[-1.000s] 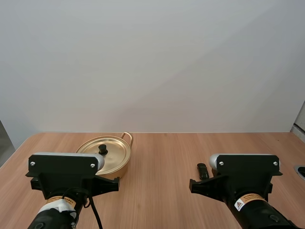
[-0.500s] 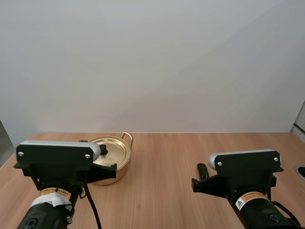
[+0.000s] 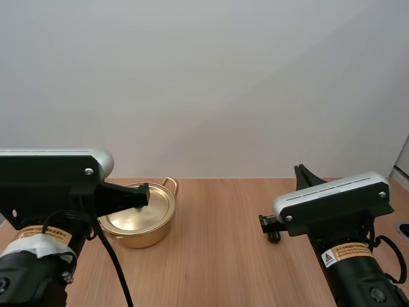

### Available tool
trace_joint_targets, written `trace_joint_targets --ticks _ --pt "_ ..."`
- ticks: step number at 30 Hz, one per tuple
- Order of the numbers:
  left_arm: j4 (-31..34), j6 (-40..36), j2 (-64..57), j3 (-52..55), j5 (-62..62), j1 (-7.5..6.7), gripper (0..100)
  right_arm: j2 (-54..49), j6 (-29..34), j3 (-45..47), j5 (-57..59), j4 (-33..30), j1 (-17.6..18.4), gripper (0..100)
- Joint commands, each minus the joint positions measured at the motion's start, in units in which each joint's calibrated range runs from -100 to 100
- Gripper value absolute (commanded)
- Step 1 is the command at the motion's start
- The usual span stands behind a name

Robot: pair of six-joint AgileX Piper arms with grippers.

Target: Open the pot, put the car inside, and close it

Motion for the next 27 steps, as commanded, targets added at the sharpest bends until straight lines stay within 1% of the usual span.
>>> trace_joint_targets --ticks 1,3,5,9,11,13,16,18,20,23,26,27 --pt "0.07 0.03 0.0 -0.06 7.19 -0.02 3 0.0 -0.27 0.0 -31.31 0.19 0.0 0" --pt "0.21 0.03 0.0 -0.06 11.95 -0.02 3 0.0 -1.33 0.0 -34.8 2.07 0.11 0" --pt "0.34 0.23 0.0 -0.06 12.64 -0.02 3 0.0 -5.06 0.0 -36.66 6.19 0.44 0" --pt "0.44 0.22 0.0 -0.06 9.67 -0.02 3 0.0 -14.29 0.0 -39.45 13.79 0.5 0" --pt "0.44 0.22 0.0 -0.06 9.55 -0.02 3 0.0 -16.88 0.0 -39.9 16.94 0.5 0" --pt "0.64 0.22 0.0 -0.06 8.81 -0.02 3 0.0 -19.36 0.0 -39.9 18.67 0.5 0" --pt "2.08 0.84 0.0 -0.06 1.6 -0.02 3 0.0 -21.9 0.0 -36.1 20.56 0.5 0" --pt "1.89 1.6 0.0 -0.35 0.67 -0.02 3 0.0 -23.75 -0.19 -26.05 22.18 0.5 0" --pt "1.51 1.6 0.0 -0.46 2.26 -0.02 0 0.0 -24.4 -4.01 -12.2 24.51 0.5 0" --pt "-1.27 1.6 2.26 -0.46 7.19 -0.02 0 0.0 -24.52 -10.37 9.13 27.34 0.5 0" --pt "-3.77 3.24 6.38 -0.68 6.98 -0.02 0 0.0 -24.52 -16.43 27.84 30.19 0.5 0" --pt "-4.65 3.97 7.64 -1.06 6.98 -0.02 0 0.0 -24.43 -18.33 32.35 30.98 0.5 0"
